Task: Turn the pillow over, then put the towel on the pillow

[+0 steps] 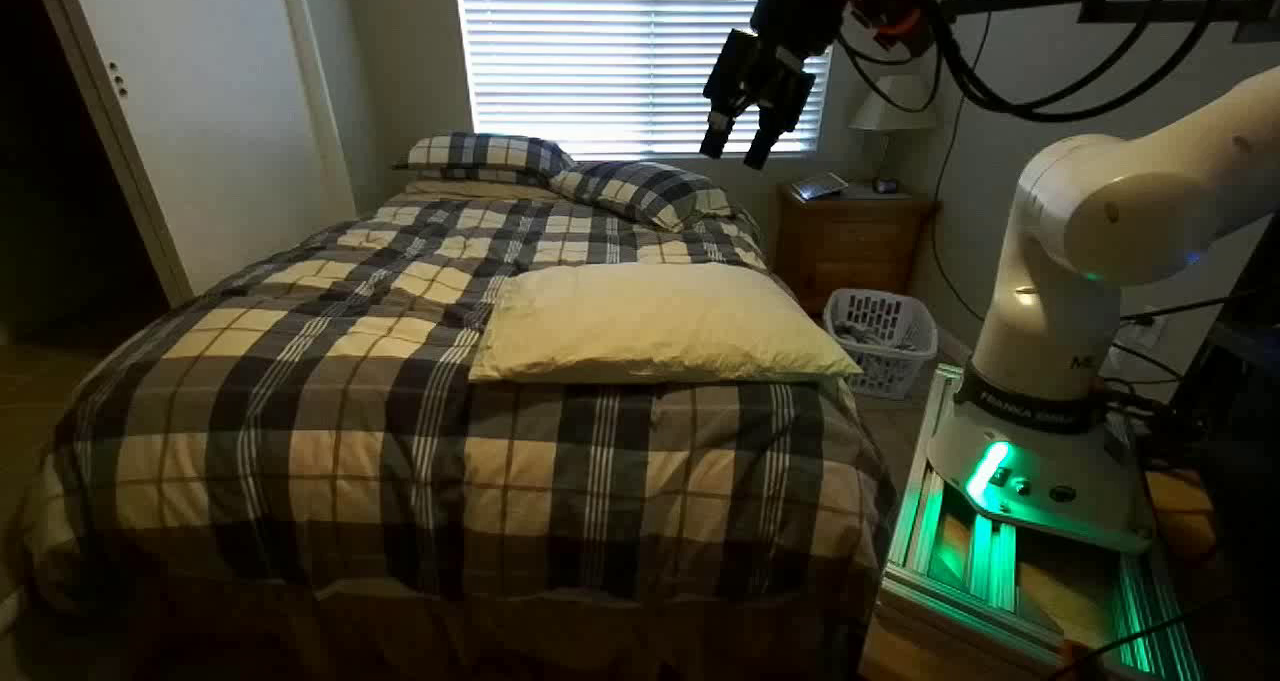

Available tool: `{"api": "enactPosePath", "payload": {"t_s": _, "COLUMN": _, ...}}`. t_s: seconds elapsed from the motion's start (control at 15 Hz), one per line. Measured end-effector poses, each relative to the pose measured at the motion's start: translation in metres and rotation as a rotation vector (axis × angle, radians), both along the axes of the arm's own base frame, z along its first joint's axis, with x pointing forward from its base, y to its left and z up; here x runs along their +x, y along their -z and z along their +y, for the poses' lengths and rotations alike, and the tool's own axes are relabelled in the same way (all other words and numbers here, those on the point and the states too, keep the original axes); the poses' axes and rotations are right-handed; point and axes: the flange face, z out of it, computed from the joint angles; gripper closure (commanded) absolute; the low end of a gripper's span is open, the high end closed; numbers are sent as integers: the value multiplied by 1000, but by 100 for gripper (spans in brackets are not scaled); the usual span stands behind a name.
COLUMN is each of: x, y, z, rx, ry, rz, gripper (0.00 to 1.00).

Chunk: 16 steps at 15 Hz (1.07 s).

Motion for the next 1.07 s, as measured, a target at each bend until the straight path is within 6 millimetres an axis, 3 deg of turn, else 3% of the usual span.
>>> {"api": "enactPosePath", "payload": {"t_s": 0.4, "x": 1, "y": 3, "z": -3, "rx": -3, "ry": 8, "rz": 19, "gripper": 0}}
{"api": "enactPosePath", "payload": {"t_s": 0.53, "x": 5, "y": 13, "z": -21, "rx": -27, "ry": 47, "rz": 74, "gripper": 0}}
{"api": "enactPosePath", "payload": {"t_s": 0.8, "x": 22, "y": 35, "z": -78, "rx": -175, "ry": 131, "rz": 166, "gripper": 0}}
{"api": "enactPosePath", "payload": {"t_s": 1.07, "x": 44, "y": 58, "z": -115, "rx": -379, "ry": 93, "rz": 244, "gripper": 0}}
